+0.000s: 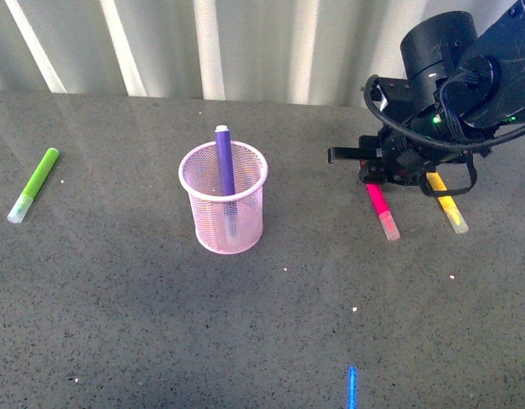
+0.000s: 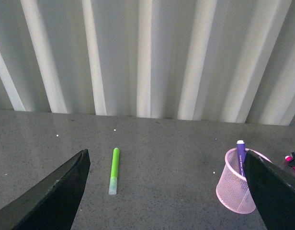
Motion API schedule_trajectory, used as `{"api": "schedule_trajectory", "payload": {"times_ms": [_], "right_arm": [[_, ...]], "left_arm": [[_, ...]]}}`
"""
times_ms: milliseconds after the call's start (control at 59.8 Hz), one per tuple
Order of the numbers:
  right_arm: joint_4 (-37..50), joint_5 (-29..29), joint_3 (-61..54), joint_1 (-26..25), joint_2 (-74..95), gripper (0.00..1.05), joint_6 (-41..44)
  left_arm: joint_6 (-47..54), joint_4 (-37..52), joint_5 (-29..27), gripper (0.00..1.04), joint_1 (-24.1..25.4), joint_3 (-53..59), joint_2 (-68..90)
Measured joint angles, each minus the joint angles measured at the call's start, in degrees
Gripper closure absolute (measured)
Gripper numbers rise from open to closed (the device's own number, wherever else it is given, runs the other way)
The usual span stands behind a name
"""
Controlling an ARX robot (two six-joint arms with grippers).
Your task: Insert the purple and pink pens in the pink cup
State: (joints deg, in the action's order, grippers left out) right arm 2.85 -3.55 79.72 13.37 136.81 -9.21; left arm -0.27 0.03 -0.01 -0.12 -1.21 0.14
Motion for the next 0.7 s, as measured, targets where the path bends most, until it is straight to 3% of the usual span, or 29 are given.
{"api": "schedule_trajectory", "payload": {"times_ms": [67,134,251,368,552,702], "right_arm": [[3.1,0.8,-2.5,0.0,-1.0,0.93,0.8],[12.7,1.9,-7.9,0.5,-3.4,0.93,3.6],[28.4,-0.5,-14.7,2.4,-9.6,0.93,8.9],[38.6,-2.5,-17.7,5.9,-14.8,0.93,15.2],[49.2,-6.2,-20.4,15.5,-18.1,0.93,20.5],[50.4,-3.8,-19.1,18.4,-16.3,0.93,19.0]], "left_arm": [[0.0,0.0,0.0,0.07,0.0,0.0,0.0],[0.0,0.0,0.0,0.07,0.0,0.0,0.0],[0.0,0.0,0.0,0.07,0.0,0.0,0.0],[0.0,0.0,0.0,0.07,0.0,0.0,0.0],[0.0,0.0,0.0,0.07,0.0,0.0,0.0],[0.0,0.0,0.0,0.07,0.0,0.0,0.0]]}}
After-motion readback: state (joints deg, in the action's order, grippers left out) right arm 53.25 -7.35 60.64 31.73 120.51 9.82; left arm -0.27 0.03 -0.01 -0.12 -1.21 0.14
